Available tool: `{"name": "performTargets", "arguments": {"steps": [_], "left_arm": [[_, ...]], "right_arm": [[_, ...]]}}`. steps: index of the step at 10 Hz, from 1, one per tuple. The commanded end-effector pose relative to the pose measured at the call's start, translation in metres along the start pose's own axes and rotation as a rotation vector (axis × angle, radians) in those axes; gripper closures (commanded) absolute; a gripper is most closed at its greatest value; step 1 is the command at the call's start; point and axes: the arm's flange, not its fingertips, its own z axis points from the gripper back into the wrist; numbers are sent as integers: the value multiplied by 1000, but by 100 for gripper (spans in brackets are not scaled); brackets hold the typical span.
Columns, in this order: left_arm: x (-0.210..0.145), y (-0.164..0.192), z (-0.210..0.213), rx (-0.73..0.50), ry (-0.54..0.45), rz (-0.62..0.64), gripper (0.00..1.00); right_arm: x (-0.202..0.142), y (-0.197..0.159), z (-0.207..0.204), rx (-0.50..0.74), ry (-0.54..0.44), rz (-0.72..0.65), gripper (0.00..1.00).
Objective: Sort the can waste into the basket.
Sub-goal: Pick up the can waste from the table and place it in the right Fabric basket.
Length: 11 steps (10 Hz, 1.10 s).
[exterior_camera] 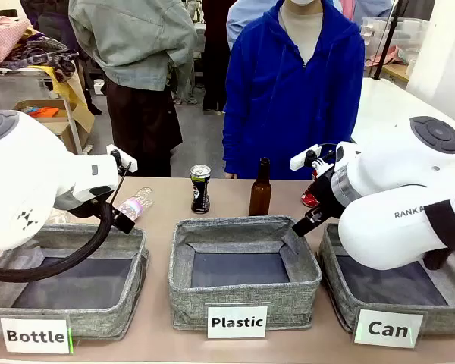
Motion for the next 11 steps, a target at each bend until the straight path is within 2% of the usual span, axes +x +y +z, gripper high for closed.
{"name": "performTargets", "arguments": {"steps": [1,11], "left_arm": [[0,0,0,0,0,0,0],[0,0,0,0,0,0,0]], "right_arm": [[0,0,0,0,0,0,0],[0,0,0,0,0,0,0]]}}
